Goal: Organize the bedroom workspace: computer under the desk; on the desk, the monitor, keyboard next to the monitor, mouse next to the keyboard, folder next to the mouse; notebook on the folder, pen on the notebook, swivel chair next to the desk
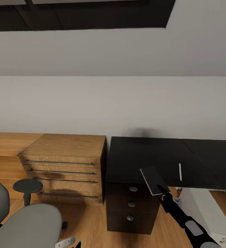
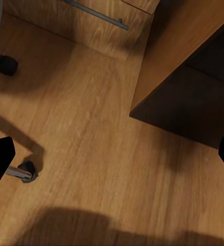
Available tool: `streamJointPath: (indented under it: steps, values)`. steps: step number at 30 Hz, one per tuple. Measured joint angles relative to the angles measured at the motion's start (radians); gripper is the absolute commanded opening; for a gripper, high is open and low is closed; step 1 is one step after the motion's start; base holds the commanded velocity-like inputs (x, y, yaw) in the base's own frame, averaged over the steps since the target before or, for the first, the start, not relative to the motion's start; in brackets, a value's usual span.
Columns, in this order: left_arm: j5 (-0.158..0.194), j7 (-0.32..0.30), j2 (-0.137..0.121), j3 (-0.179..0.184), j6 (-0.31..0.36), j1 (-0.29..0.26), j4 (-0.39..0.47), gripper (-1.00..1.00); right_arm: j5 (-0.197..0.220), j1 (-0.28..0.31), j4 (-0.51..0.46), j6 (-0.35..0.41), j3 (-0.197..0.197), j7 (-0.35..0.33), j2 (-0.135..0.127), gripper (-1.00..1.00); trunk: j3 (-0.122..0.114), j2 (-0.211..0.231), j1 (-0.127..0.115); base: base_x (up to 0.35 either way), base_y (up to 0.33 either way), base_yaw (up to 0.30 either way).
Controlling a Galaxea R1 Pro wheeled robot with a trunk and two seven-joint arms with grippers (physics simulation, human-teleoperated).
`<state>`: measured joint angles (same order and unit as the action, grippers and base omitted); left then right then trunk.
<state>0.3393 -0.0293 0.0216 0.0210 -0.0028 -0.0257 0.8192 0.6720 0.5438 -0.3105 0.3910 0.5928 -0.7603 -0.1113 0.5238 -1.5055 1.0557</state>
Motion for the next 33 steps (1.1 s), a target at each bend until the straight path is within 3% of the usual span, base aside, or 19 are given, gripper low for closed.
streamJointPath:
  steps: [33]
  values:
    - [0.0, 0.002, 0.0, 0.0, 0.0, 0.0, 0.0, 1.0, 0.004, 0.0, 0.003, -0.002, 0.003, -0.004, 0.002, 1.0, 0.0, 0.0, 0.0, 0.001, 0.0, 0.0]
